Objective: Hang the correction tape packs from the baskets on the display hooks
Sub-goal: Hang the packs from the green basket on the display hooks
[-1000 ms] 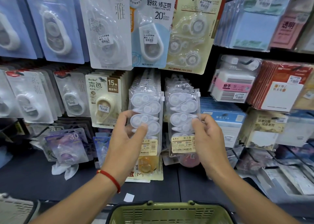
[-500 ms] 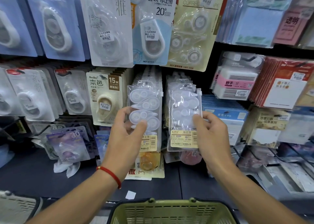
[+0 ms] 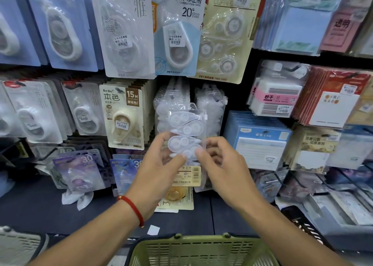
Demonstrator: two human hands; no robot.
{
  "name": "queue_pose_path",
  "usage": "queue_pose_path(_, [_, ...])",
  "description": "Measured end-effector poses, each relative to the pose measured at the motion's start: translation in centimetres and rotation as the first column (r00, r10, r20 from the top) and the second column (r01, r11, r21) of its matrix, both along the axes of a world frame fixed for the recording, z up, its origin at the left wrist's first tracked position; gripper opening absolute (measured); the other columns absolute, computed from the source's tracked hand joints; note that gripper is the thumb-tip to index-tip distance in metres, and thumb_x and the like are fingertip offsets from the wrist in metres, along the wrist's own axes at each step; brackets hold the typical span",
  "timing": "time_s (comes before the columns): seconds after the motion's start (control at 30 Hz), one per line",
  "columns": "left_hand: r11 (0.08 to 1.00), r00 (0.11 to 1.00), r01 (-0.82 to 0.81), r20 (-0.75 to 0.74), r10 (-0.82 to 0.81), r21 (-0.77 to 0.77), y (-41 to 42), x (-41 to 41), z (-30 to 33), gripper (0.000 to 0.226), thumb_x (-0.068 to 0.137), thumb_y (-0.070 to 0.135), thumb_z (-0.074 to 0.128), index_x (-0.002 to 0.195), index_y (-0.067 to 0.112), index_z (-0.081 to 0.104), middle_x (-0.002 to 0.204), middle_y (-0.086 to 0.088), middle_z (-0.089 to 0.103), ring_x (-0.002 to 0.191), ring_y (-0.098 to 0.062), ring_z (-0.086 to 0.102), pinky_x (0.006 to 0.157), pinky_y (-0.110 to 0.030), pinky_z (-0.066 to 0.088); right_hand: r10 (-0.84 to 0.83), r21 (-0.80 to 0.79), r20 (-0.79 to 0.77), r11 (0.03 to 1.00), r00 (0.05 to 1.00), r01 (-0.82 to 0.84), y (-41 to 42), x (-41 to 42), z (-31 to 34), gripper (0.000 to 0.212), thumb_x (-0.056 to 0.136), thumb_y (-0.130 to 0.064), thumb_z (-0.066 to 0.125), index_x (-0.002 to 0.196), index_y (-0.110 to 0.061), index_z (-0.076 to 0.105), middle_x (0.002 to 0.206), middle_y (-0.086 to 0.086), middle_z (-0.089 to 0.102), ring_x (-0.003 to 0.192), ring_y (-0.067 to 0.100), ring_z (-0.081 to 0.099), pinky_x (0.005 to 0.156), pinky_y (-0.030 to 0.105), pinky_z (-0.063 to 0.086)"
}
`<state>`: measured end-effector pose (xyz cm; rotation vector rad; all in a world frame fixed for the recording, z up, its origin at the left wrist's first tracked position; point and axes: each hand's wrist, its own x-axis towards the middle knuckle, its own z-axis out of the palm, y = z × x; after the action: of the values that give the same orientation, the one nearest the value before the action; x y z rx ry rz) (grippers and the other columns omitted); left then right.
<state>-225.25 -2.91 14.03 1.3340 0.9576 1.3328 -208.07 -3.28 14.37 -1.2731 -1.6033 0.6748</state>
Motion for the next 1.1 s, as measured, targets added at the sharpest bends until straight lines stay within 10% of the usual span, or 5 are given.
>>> queue_pose_path(0.33, [0.973, 0.982, 0.187, 0.005, -0.188, -0.137, -0.3, 0.7, 0.1, 0.055, 0.094, -0.009, 0.068, 0.136, 0.026, 0.056, 0.093, -0.021, 0.074, 0.071, -0.027, 0.075, 0.064, -0.031, 0.064, -0.173, 0.08, -0.187, 0.978, 0.967, 0.191, 0.1, 1.8, 1.0, 0.013, 0.092, -0.039, 0.057, 0.088, -0.028, 0.061, 0.083, 0.007, 0.069, 0.077, 0.033, 0.066, 0.069, 0.051, 0.053])
queue_pose_path(0.67, [0.989, 0.99, 0.136, -0.033, -0.138, -0.062, -0.4, 1.3, 0.5, 0.051, 0.096, -0.007, 0.066, 0.136, 0.024, 0.062, 0.097, -0.02, 0.076, 0.074, -0.025, 0.074, 0.07, -0.03, 0.064, -0.24, 0.041, -0.286, 0.964, 0.928, 0.262, -0.1, 1.5, 1.6, 0.011, 0.104, -0.03, 0.06, 0.094, -0.026, 0.063, 0.091, 0.009, 0.073, 0.085, 0.042, 0.071, 0.073, 0.063, 0.057])
queue_pose_path(1.1, [0.988, 0.993, 0.114, -0.016, -0.116, -0.102, 0.0, 1.6, 0.4, 0.048, 0.096, -0.008, 0.067, 0.128, 0.028, 0.059, 0.085, -0.003, 0.077, 0.066, -0.02, 0.074, 0.064, -0.025, 0.061, -0.342, 0.017, -0.179, 0.936, 0.923, 0.35, 0.7, 1.9, 0.6, 0.005, 0.101, -0.036, 0.063, 0.101, -0.032, 0.065, 0.091, -0.008, 0.074, 0.087, 0.02, 0.073, 0.076, 0.043, 0.061])
